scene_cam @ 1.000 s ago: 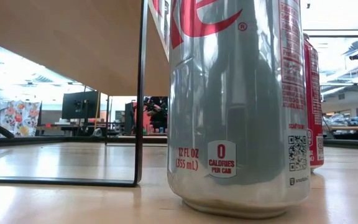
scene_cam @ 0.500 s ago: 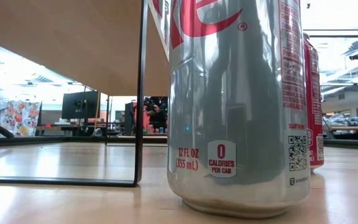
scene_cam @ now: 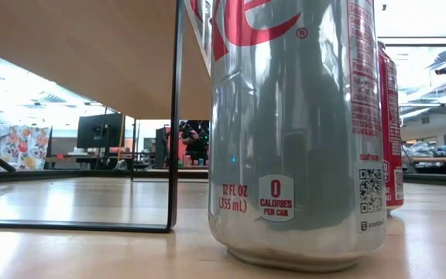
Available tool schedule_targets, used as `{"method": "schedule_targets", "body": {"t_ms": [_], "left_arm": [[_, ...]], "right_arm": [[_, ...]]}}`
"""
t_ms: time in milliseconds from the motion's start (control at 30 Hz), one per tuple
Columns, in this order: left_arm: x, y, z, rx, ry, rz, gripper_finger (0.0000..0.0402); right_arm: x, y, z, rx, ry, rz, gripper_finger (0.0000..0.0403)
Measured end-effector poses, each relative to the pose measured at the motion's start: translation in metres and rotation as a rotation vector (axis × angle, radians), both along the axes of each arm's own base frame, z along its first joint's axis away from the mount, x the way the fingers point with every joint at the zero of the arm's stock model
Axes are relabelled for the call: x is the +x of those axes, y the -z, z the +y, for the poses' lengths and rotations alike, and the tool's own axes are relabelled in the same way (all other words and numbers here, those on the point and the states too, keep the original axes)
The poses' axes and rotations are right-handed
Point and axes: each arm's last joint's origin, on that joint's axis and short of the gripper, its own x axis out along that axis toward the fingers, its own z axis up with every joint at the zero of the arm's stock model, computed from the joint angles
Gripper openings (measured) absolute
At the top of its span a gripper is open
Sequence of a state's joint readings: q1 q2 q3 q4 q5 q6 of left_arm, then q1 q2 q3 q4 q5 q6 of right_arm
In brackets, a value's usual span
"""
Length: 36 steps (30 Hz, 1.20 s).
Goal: Place canned beverage on shelf
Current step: Put the top red and silver soda can on the shelf
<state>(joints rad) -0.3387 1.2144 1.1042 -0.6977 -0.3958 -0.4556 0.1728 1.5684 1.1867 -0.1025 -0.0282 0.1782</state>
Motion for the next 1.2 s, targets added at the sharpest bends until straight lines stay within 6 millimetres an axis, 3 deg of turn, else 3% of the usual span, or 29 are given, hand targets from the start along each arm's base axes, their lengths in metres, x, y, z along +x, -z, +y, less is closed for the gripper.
{"method": "schedule_targets", "body": {"t_ms": [233, 367, 600, 867, 1200], "left_arm": [[-0.01, -0.007, 0.005, -0.038, 0.045, 0.142, 0.0226], [-0.015, -0.021, 0.002, -0.062, 0.08, 0.14, 0.0226], [-0.021, -0.041, -0.005, -0.111, 0.13, 0.128, 0.0226], [-0.028, -0.055, -0.008, -0.131, 0.109, 0.12, 0.0226], [-0.019, -0.059, 0.001, -0.043, 0.038, 0.053, 0.0233]], "right_arm": [[0.003, 0.022, 0.005, 0.023, 0.036, -0.021, 0.0224], [0.019, 0.041, 0.009, 0.013, 0.067, 0.006, 0.0213], [0.044, 0.055, 0.009, 0.006, 0.098, 0.02, 0.021], [0.06, 0.048, -0.003, 0.028, 0.144, 0.045, 0.021], [0.05, 0.017, -0.005, 0.015, 0.087, 0.103, 0.021]]}}
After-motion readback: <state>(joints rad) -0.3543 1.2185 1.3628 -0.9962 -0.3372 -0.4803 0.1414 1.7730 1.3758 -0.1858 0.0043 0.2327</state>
